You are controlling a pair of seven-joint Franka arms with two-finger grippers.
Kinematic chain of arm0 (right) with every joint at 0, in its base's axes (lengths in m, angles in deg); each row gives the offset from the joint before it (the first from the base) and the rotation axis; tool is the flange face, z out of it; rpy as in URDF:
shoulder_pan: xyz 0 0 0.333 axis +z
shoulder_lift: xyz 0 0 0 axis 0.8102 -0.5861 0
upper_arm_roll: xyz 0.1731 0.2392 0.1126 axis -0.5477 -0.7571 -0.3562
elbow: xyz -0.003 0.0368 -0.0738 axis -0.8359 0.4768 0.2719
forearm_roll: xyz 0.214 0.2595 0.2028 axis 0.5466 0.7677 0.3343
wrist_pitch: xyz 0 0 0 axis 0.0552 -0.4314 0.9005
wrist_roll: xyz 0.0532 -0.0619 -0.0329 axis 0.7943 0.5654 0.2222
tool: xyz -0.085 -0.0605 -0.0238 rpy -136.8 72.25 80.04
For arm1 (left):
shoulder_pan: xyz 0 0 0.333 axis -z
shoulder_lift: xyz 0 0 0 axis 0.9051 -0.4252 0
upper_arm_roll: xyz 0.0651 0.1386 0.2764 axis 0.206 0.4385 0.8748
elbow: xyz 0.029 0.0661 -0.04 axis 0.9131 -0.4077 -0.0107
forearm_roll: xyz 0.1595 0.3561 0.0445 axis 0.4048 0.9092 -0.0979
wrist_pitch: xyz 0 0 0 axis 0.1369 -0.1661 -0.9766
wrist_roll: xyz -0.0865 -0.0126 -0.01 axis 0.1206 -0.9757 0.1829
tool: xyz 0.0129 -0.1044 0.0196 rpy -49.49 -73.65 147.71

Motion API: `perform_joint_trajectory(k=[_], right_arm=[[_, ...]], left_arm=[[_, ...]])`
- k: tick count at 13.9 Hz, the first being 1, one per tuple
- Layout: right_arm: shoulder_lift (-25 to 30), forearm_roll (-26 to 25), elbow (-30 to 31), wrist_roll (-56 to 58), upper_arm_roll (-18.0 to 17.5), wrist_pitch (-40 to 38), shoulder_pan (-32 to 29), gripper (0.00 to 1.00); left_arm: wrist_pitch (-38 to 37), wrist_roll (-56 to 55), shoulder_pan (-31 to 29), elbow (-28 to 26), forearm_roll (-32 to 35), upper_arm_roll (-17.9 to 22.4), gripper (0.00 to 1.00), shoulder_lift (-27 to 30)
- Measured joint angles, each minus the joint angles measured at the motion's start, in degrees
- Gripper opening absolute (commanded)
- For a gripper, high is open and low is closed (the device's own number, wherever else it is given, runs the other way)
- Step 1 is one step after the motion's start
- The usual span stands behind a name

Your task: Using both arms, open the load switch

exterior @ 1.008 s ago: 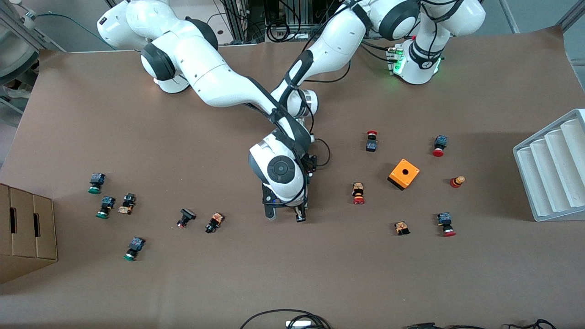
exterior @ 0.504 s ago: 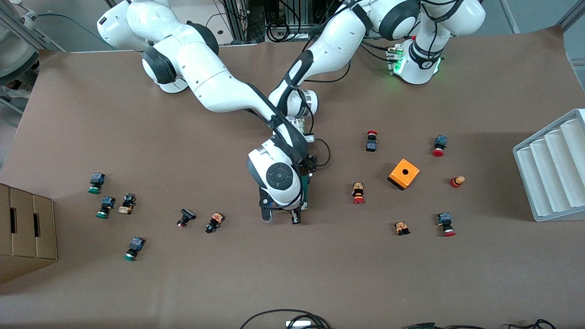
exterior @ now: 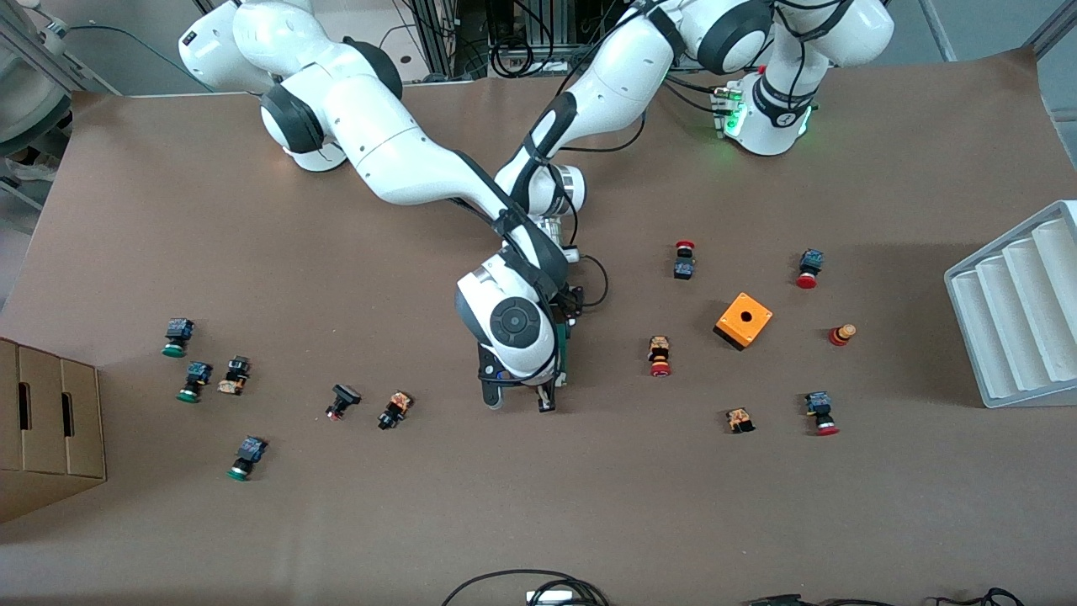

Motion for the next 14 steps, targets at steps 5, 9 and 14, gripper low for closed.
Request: perform_joint_trajectory(k=[5,9,14], right_arm=[[1.30,0.00,-0.10,-0.01,-0.41,-0.03,0.05,0.57],[1.31,0.00,-0.09,-0.02,-0.42,-0.03,0.04,0.54],[1.31,0.00,-0.03,-0.02,-0.47,-0.08,0.09,0.51]], left_arm=[[0.00,-0.01,0.00,0.00,0.00,0.00,0.51,0.00],[0.00,-0.01,0.00,0.01,0.00,0.00,0.51,0.00],[0.00,-0.01,-0.01,0.01,0.00,0.00,0.51,0.00]])
